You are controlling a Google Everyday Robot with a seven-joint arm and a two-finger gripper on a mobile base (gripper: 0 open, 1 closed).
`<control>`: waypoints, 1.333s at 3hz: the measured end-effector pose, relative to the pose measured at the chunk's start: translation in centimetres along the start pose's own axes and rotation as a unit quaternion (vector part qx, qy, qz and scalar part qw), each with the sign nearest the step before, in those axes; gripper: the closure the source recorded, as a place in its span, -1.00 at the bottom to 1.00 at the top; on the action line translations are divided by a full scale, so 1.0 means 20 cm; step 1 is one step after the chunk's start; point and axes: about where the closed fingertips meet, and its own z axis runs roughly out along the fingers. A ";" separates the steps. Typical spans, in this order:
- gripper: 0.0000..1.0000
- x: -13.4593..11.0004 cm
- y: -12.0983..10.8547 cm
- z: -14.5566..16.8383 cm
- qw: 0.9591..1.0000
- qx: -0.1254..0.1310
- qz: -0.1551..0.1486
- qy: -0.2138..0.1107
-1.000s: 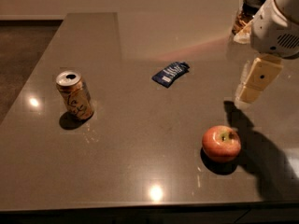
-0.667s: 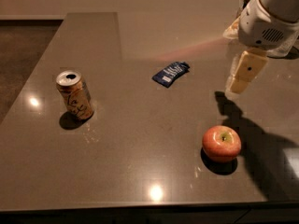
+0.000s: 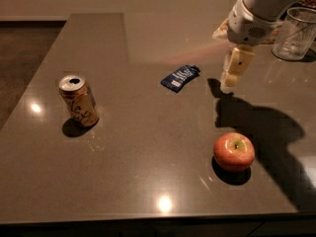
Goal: Move rxbar blueberry near apple
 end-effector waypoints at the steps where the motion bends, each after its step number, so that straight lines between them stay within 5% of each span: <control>1: -1.00 -0.04 -0.11 0.15 0.999 -0.020 -0.024 -0.007; 2: -1.00 -0.14 -0.17 0.26 0.997 -0.035 -0.056 -0.026; 4: -1.00 -0.34 -0.23 0.45 0.987 -0.074 -0.140 -0.037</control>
Offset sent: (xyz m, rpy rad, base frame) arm 0.0589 0.0627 -0.0457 0.0512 0.0628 0.2360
